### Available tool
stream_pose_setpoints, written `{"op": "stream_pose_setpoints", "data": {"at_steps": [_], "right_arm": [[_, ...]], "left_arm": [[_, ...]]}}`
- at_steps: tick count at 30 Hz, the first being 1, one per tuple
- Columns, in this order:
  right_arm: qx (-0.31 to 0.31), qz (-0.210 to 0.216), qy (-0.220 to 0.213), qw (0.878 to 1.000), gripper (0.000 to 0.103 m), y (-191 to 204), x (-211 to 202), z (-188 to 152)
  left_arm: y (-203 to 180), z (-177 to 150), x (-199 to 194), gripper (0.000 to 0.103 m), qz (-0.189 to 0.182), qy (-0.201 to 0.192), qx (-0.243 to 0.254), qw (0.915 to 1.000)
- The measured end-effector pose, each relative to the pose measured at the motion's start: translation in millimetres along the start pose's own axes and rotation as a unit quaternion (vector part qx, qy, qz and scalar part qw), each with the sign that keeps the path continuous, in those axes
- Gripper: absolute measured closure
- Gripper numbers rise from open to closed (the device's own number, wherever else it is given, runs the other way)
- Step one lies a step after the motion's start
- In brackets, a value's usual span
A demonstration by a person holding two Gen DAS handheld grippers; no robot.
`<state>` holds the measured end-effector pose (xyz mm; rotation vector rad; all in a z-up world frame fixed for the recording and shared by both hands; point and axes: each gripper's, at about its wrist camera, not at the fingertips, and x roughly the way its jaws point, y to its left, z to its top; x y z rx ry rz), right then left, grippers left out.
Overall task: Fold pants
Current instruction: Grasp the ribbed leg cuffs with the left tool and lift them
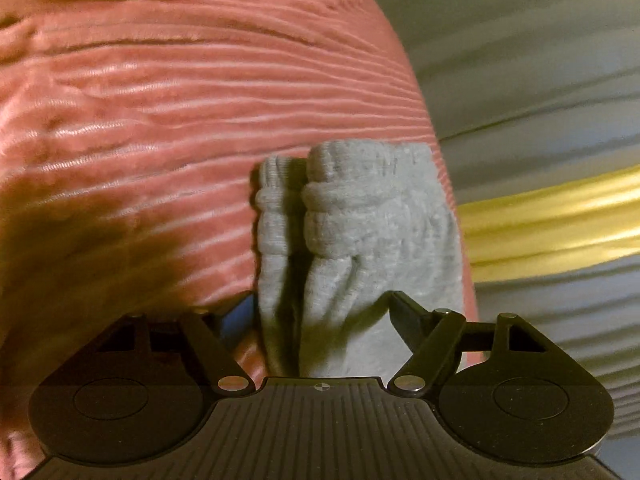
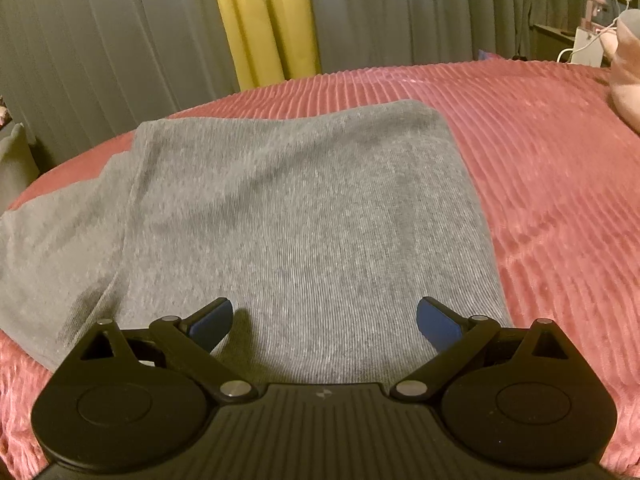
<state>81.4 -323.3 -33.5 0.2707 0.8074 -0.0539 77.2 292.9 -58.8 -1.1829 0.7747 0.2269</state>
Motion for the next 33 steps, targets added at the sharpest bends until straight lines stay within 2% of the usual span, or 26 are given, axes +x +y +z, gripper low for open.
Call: {"op": "stream_pose_setpoints", "data": {"at_steps": [3,8,10,12,14,16,19,21,23,24,25,28,30,33], "right_arm": [[0.002,0.002,-0.001,1.0,0.004,-1.2,-0.1,-0.1],[-0.003,-0.002,-0.003,1.0,0.004,0.4,1.9,0.2],[-0.006,-0.004,-0.004,1.0,0.004,1.0,3.1,0.6],[-0.009,-0.006,-0.006,1.0,0.004,1.7,4.2,0.7],[-0.011,-0.008,-0.007,1.0,0.004,2.2,5.4,1.2],[-0.01,-0.008,-0.01,1.0,0.004,1.9,6.8,1.9],[-0.011,-0.008,-0.014,1.0,0.004,2.0,8.6,2.5],[-0.011,-0.008,-0.015,1.0,0.004,2.2,9.2,2.6],[-0.012,-0.009,-0.015,1.0,0.004,2.4,9.2,2.7],[-0.013,-0.01,-0.016,1.0,0.004,2.7,9.3,2.7],[-0.014,-0.01,-0.016,1.0,0.004,3.0,9.2,2.7],[-0.01,-0.008,-0.017,1.0,0.004,1.8,8.4,3.2],[0.002,0.0,-0.02,1.0,0.004,-2.0,6.3,4.1],[0.042,0.023,-0.031,0.998,0.004,-13.6,-1.3,6.3]], "left_arm": [[5.2,3.1,1.2,0.026,-0.025,0.009,-0.012,0.9996],[14.0,3.6,2.2,0.043,-0.034,0.008,-0.022,0.9991],[13.8,2.4,0.0,0.058,-0.044,0.007,-0.017,0.9989],[11.3,1.0,-3.7,0.059,-0.056,0.0,-0.002,0.9984],[6.4,1.6,-0.5,0.057,-0.048,-0.003,0.01,0.9988],[8.6,2.7,4.9,0.053,-0.032,-0.001,0.001,0.9995],[13.7,5.7,10.9,0.045,-0.042,-0.001,-0.026,0.9988],[13.1,6.9,13.9,0.042,-0.045,0.0,-0.025,0.9987],[11.9,7.1,15.0,0.043,-0.043,-0.002,-0.021,0.9988],[12.0,6.2,13.4,0.048,-0.042,-0.005,-0.018,0.9989],[10.4,5.2,12.9,0.057,-0.038,-0.01,-0.011,0.9992],[6.6,0.3,5.8,0.068,-0.028,-0.024,0.003,0.9993],[0.1,-3.3,-0.6,0.071,-0.019,-0.038,0.015,0.999],[-30.6,-19.1,-16.3,0.076,0.018,-0.078,0.103,0.9914]]}}
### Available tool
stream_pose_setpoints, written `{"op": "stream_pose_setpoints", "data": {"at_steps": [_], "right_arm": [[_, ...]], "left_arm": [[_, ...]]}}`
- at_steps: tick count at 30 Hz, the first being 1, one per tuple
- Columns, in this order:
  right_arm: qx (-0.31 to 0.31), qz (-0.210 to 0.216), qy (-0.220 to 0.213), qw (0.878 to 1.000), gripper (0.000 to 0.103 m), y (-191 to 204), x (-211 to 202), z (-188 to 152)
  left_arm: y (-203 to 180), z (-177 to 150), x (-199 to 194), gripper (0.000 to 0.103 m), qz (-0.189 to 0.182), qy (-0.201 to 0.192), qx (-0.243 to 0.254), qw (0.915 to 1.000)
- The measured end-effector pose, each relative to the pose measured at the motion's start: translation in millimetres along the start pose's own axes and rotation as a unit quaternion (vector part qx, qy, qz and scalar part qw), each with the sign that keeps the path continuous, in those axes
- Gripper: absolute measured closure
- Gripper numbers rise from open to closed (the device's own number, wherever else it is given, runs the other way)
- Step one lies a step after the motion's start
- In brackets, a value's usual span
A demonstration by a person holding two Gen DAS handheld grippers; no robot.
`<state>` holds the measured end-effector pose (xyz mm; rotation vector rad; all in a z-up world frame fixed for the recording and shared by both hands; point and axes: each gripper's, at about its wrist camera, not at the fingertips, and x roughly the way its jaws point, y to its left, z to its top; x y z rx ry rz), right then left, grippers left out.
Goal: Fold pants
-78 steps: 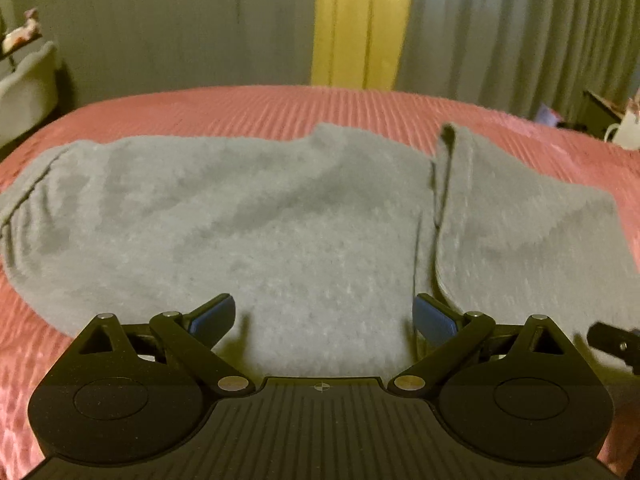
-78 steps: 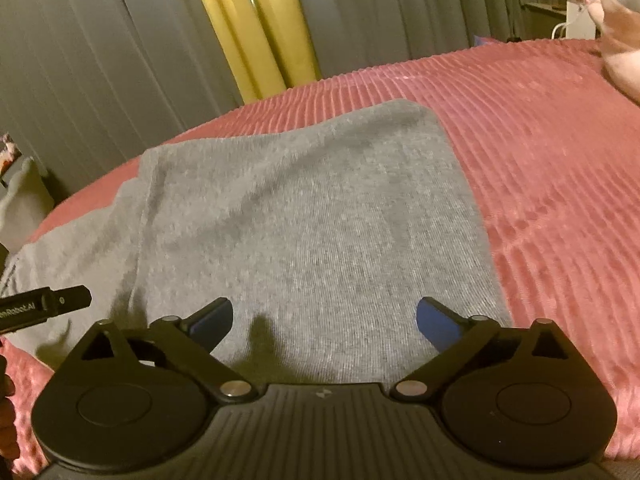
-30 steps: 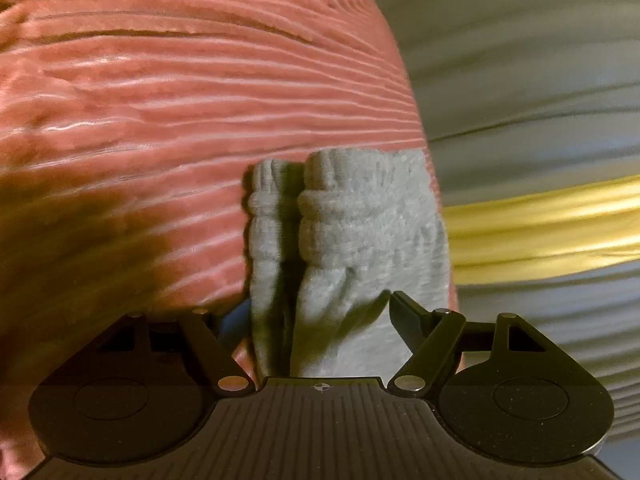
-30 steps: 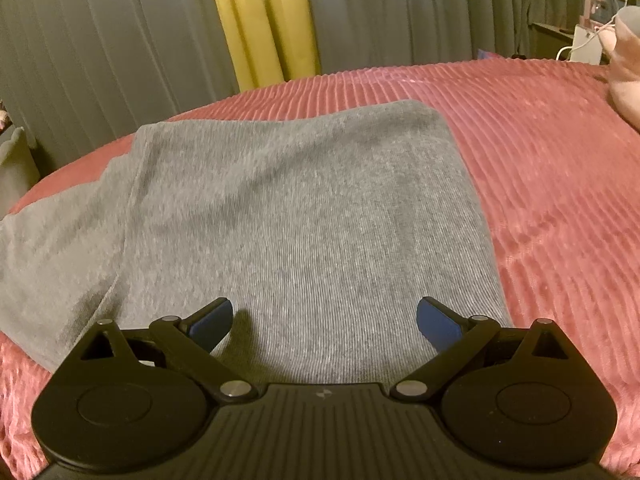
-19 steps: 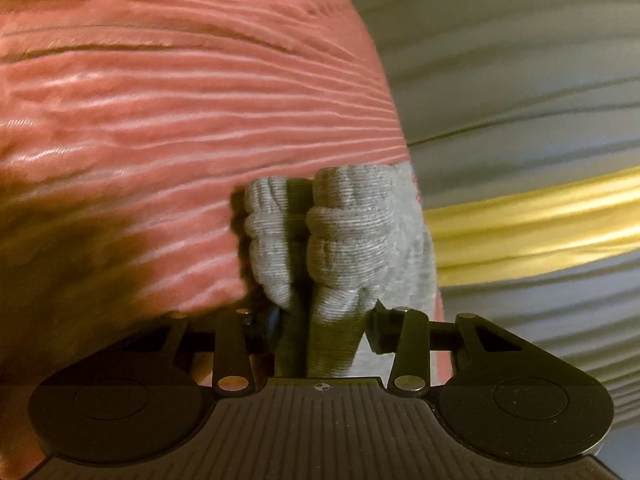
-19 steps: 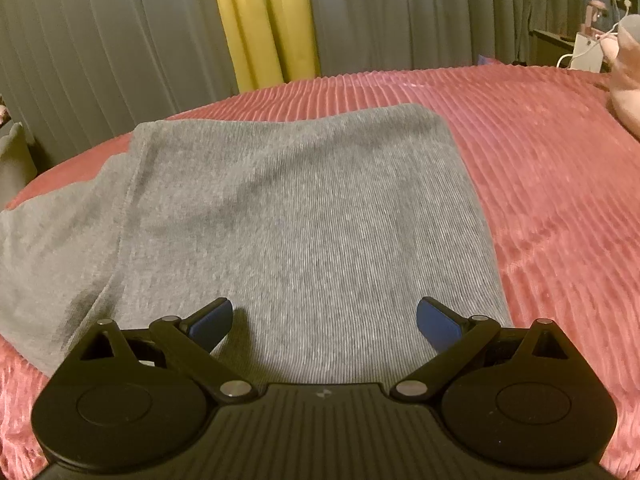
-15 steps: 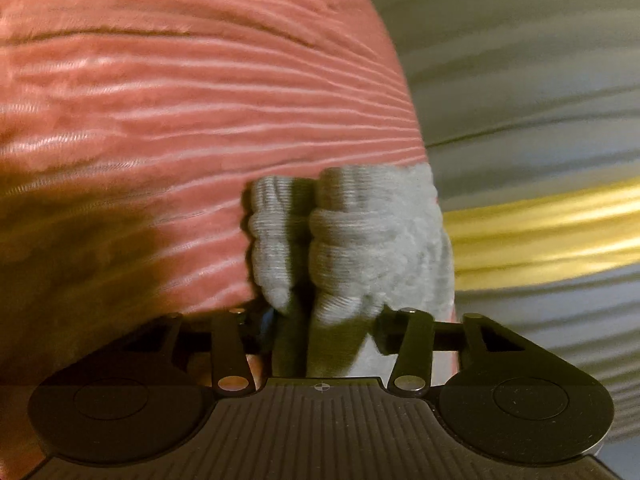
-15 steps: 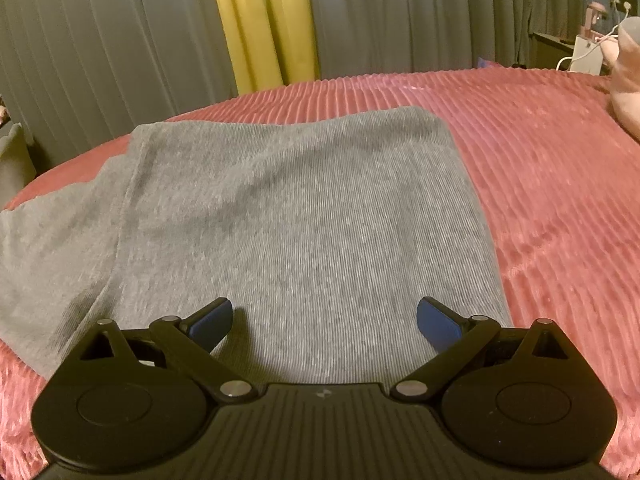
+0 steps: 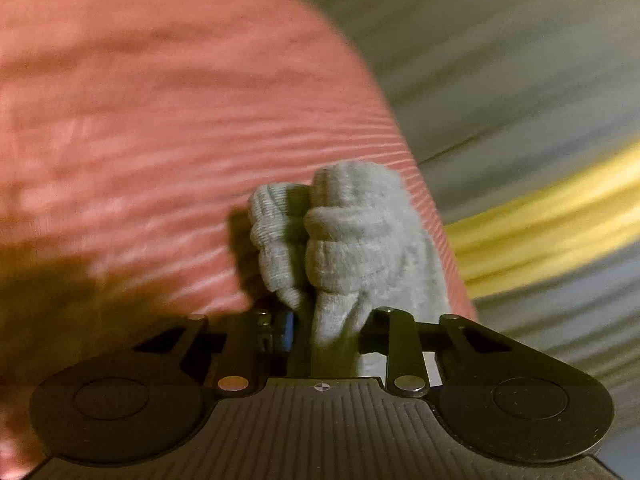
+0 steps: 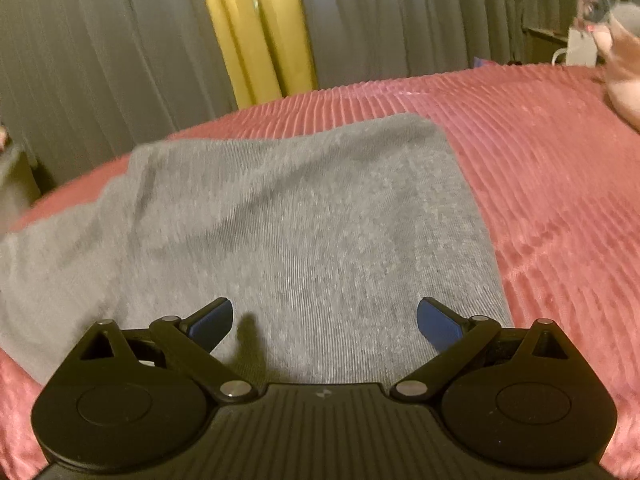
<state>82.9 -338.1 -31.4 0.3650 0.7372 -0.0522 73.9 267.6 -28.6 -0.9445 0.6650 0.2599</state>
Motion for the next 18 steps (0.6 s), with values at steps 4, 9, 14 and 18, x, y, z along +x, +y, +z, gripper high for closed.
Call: {"op": "stream_pose_setpoints", "data": {"at_steps": [4,9,14,18], "right_arm": [[0.06,0.01,-0.036,0.998,0.004,-16.7,-18.5,4.7],[0.138,-0.022,-0.109,0.984,0.004,-45.7,-46.4,10.0],[0.211,-0.027,-0.145,0.966,0.004,-71.3,-58.7,9.5],[0.234,-0.024,-0.15,0.96,0.004,-80.5,-62.0,7.7]], "left_arm": [[-56.8,-23.2,-37.6,0.079,0.014,-0.071,0.14,0.9876],[-148.1,-78.3,-89.2,0.079,-0.004,-0.139,0.279,0.9503],[-237.4,-185.4,-136.4,0.078,-0.126,-0.168,0.433,0.8766],[-266.8,-284.7,-134.4,0.057,-0.174,-0.138,0.559,0.7987]]}}
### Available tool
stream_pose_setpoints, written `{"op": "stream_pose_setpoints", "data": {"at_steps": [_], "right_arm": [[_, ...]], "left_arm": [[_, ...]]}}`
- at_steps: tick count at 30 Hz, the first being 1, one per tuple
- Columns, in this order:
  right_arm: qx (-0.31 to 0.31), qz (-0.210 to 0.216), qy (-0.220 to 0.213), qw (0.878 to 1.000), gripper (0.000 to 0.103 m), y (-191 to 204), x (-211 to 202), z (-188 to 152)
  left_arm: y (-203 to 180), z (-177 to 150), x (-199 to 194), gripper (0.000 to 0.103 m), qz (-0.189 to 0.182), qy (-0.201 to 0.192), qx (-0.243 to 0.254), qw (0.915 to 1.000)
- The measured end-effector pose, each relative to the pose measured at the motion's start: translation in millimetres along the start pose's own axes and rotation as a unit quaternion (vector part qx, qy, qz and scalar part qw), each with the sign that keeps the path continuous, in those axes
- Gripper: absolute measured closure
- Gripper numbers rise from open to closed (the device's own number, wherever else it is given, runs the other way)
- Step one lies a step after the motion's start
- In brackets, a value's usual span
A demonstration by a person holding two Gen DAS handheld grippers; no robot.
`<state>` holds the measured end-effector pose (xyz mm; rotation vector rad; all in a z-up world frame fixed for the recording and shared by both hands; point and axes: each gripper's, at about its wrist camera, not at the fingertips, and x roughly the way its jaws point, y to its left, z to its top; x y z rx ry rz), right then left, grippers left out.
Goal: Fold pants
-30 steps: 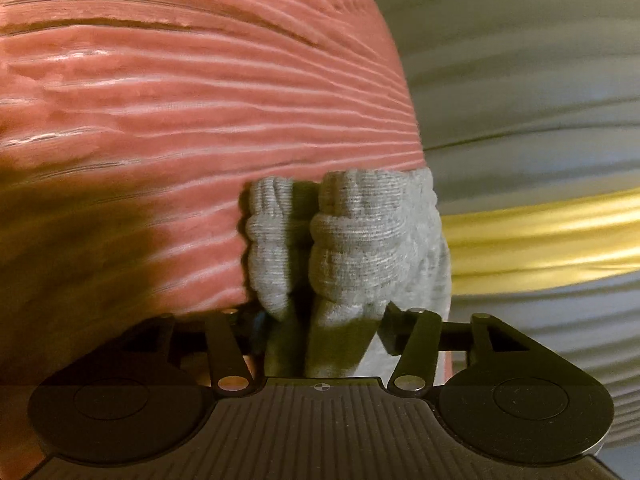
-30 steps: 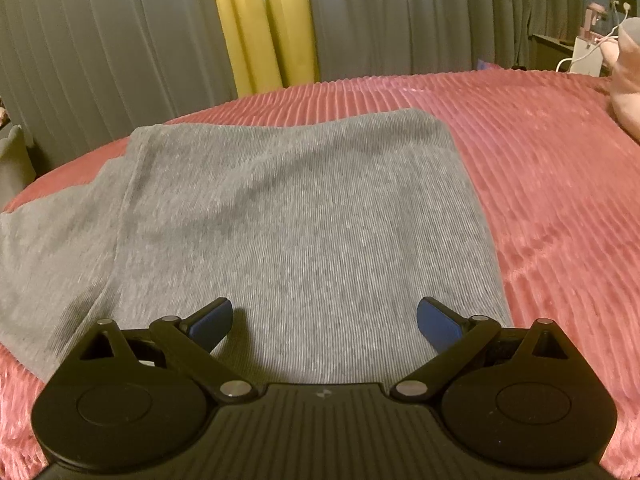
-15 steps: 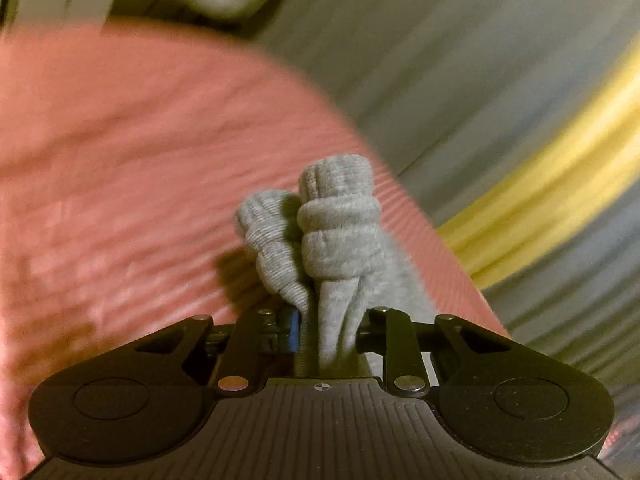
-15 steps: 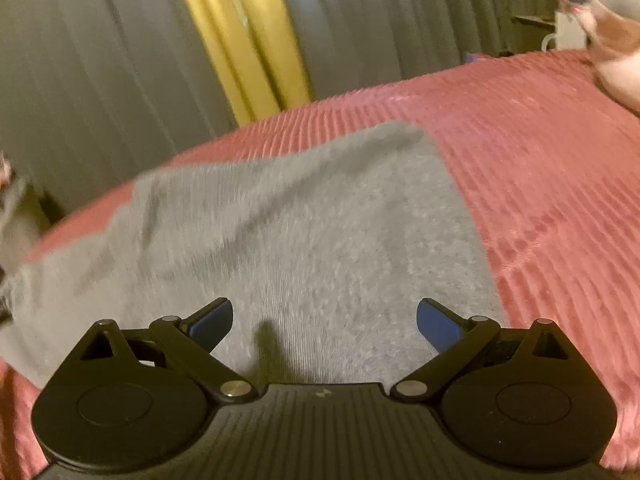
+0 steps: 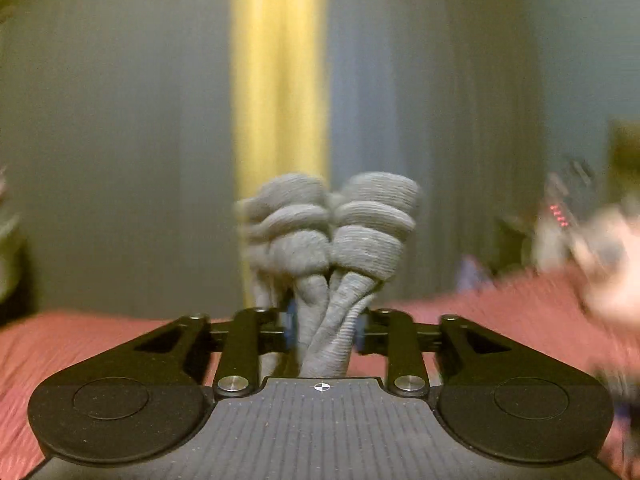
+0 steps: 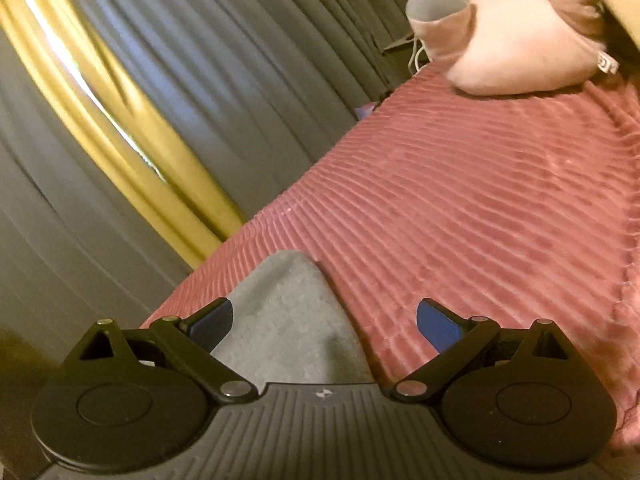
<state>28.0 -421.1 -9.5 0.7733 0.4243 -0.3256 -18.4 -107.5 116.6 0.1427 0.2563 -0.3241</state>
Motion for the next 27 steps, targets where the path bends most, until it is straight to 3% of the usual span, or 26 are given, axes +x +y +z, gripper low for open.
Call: {"op": "stream_pose_setpoints", "data": {"at_steps": [1,2,3,5,9,11,13,16,19,21,25,27], "right_arm": [[0.002,0.002,-0.002,1.0,0.004,-1.1,-1.9,0.4],[0.004,0.002,-0.005,1.0,0.004,-2.6,-3.7,1.3],[0.004,0.001,-0.005,1.0,0.004,-2.2,-3.1,2.4],[0.01,0.008,0.001,1.0,0.004,-6.2,-1.1,4.5],[0.028,0.052,0.049,0.997,0.004,-8.2,7.7,1.3],[0.036,0.083,0.082,0.992,0.004,-5.4,15.9,-1.3],[0.053,0.11,0.105,0.987,0.004,-3.5,21.9,-3.8],[0.093,0.135,0.158,0.974,0.004,-6.5,35.0,-7.7],[0.121,0.118,0.186,0.968,0.01,-13.3,44.4,-12.3],[0.139,0.117,0.197,0.963,0.017,-16.6,46.5,-11.7],[0.148,0.116,0.207,0.96,0.022,-16.6,49.1,-11.1],[0.152,0.116,0.202,0.961,0.022,-15.0,49.0,-10.7]], "left_arm": [[-23.4,-11.8,5.1,0.047,-0.018,0.021,0.03,0.9992],[-45.6,-27.4,11.0,0.031,-0.032,0.055,0.064,0.9959],[-63.7,-45.9,16.6,0.018,-0.043,0.096,0.094,0.99],[-80.2,-77.8,18.5,0.023,-0.047,0.152,0.129,0.9788],[-65.7,-92.6,6.8,0.018,-0.022,0.192,0.136,0.9717],[-42.8,-78.5,0.3,0.007,0.007,0.185,0.109,0.9767],[-12.6,-61.7,-0.1,0.006,0.027,0.175,0.066,0.982],[30.0,-47.9,-0.8,0.004,0.049,0.181,0.019,0.9821],[69.3,-57.2,8.3,0.004,0.104,0.198,-0.01,0.9746],[90.9,-71.9,8.1,0.004,0.128,0.217,-0.059,0.966],[117.4,-86.8,13.8,0.004,0.121,0.251,-0.17,0.9453],[117.6,-86.9,9.8,0.004,0.108,0.248,-0.181,0.9457]]}}
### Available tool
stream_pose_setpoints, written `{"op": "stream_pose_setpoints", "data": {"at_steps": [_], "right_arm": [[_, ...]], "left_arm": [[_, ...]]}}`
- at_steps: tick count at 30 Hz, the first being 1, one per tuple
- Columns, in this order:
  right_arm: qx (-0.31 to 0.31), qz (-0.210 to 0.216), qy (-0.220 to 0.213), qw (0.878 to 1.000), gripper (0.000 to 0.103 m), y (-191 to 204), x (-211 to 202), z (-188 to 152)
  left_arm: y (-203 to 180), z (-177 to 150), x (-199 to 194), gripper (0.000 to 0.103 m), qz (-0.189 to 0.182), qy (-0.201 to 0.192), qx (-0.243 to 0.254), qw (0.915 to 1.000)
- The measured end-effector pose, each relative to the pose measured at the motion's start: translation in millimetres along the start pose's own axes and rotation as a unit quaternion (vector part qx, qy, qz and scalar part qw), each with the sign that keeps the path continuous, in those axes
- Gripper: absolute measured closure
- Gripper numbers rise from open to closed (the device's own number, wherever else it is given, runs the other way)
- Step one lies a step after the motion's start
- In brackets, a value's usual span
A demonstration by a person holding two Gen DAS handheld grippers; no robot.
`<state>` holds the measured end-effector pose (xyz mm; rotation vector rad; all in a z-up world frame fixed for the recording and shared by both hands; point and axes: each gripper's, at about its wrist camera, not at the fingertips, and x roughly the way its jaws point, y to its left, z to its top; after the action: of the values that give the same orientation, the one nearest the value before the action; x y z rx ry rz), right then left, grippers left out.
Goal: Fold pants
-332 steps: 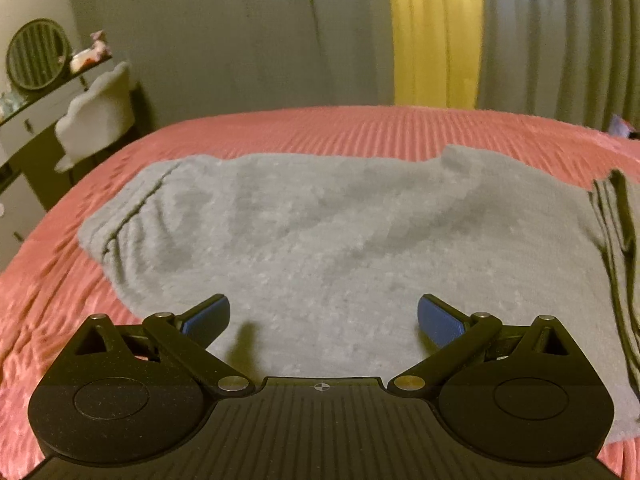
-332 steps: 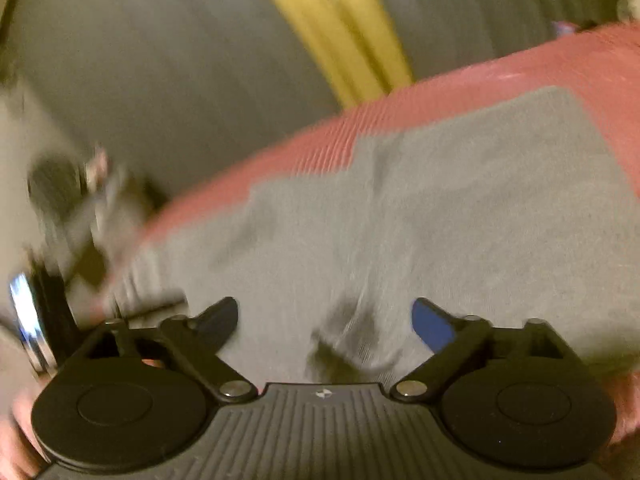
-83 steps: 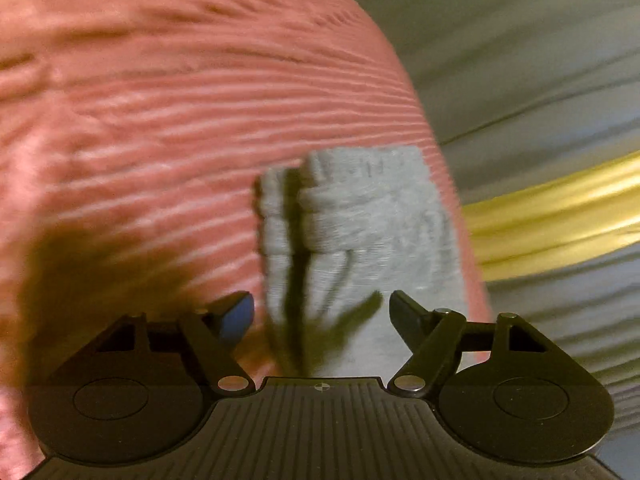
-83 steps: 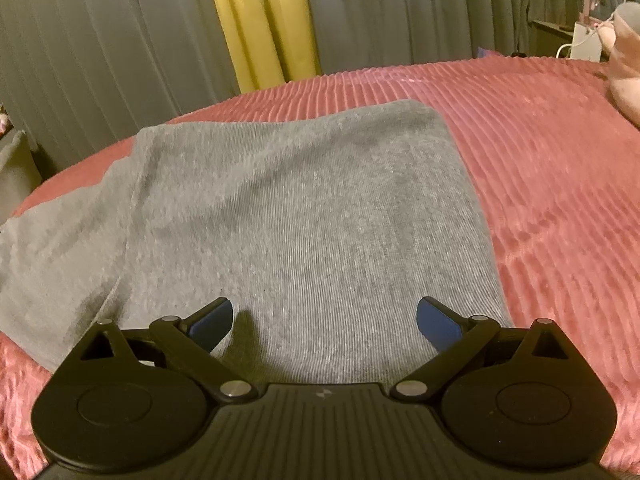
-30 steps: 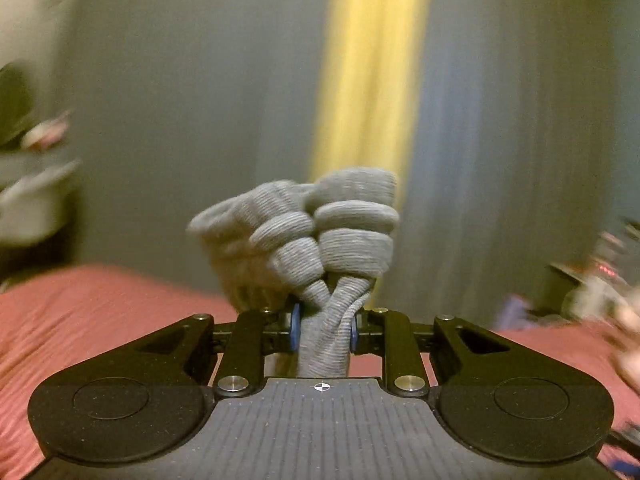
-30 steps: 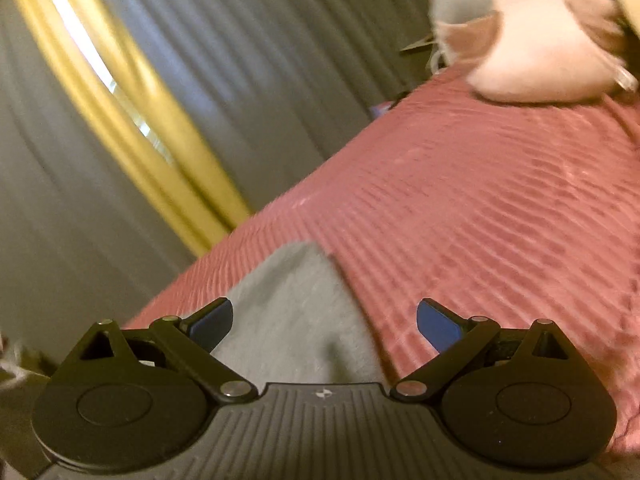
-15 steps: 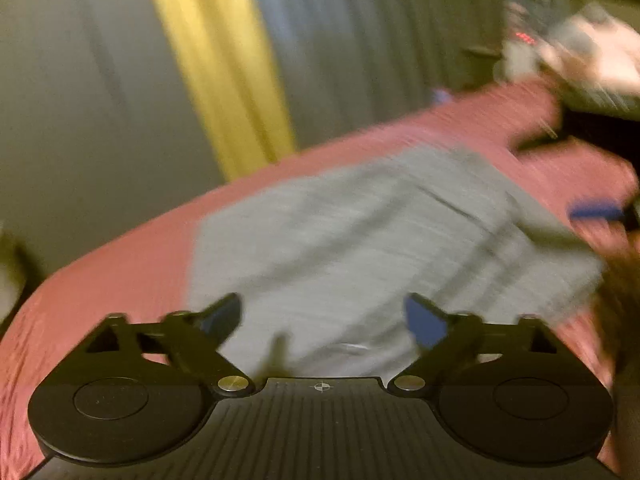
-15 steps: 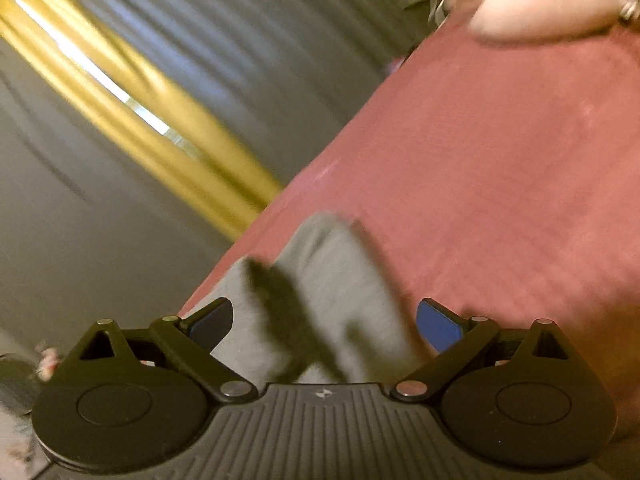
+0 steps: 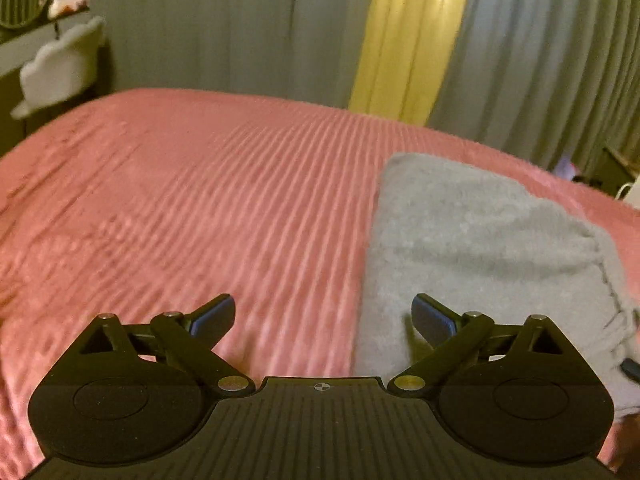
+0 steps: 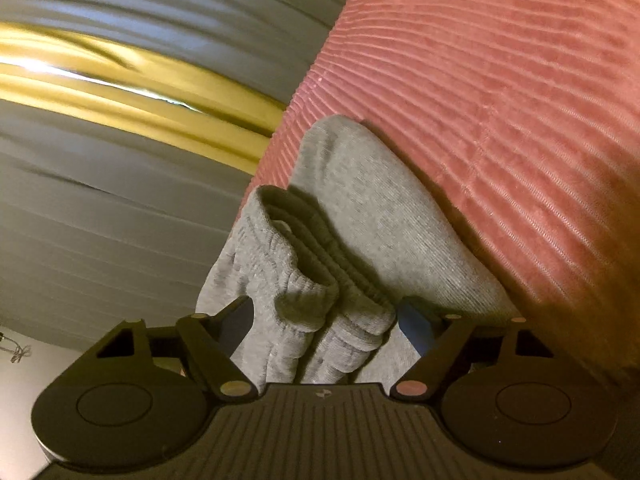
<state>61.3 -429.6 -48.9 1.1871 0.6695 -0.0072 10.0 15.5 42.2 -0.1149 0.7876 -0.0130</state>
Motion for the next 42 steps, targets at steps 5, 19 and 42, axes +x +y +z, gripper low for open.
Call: {"op": "stream_pose_setpoints", "data": {"at_steps": [5,19,42], "right_arm": [[0.006,0.003,0.04,0.999,0.018,2.5,15.9,-1.4],[0.007,-0.038,0.027,0.999,0.039,20.3,41.3,4.9],[-0.036,0.001,0.016,0.999,0.053,55.8,75.9,2.2]], "left_arm": [[-12.9,-7.3,-0.1,0.004,-0.005,-0.003,0.03,0.9995],[-24.2,-13.6,6.4,0.004,-0.04,0.009,0.057,0.9976],[-25.6,-18.8,9.1,0.004,-0.049,0.025,0.054,0.997]]}}
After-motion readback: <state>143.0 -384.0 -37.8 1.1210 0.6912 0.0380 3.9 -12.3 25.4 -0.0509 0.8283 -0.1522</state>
